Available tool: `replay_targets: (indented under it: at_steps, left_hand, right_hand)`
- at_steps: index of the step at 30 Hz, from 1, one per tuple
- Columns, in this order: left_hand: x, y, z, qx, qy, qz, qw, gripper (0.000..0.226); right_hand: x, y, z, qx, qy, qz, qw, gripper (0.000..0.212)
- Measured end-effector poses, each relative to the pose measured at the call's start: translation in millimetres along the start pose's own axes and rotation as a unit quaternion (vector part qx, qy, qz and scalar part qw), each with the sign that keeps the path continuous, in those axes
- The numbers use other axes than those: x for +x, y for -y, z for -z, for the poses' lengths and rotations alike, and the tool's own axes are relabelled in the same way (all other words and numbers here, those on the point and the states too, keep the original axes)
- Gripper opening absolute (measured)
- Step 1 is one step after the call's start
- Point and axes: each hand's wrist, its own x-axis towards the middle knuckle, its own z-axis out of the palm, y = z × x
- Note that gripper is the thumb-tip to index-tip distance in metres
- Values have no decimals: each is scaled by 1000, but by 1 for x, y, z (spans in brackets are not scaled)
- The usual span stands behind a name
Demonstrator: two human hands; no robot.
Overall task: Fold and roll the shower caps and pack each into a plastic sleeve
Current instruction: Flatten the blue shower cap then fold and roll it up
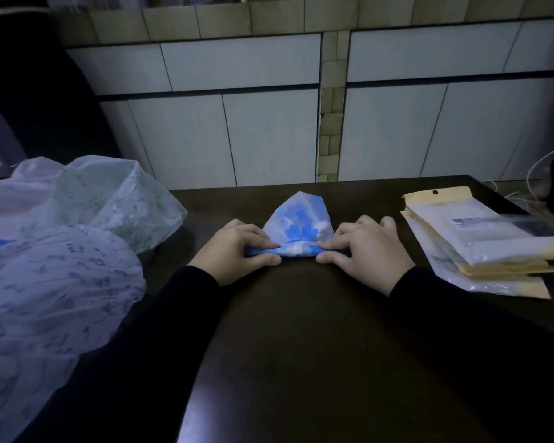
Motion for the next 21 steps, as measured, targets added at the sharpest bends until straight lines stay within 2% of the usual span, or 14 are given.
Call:
replay_targets:
  at_steps: [4, 8, 11, 14, 18, 21]
  left_hand:
    - [-1, -1, 3, -18, 9, 12, 1000, 26]
    - [-1, -3, 13, -28, 64, 44, 997, 20]
    - [0, -5, 20, -15, 91, 80, 993, 22]
    - [2, -10, 20, 4, 97, 97, 991, 24]
    - [0, -6, 11, -7, 39, 86, 996, 12]
    - [-2, -4, 4, 4, -46, -6, 999, 12]
  right_hand:
    - [-2, 3, 3, -11, -5, 29, 1000, 36]
    - [0, 0, 6, 87, 26, 29, 995, 34]
    - [2, 0, 1, 160, 39, -1, 986, 34]
    - [6, 0, -6, 181, 22, -38, 983, 32]
    - [6, 3, -11, 124, -29, -54, 990, 31]
    - [4, 2, -8, 67, -96, -14, 993, 28]
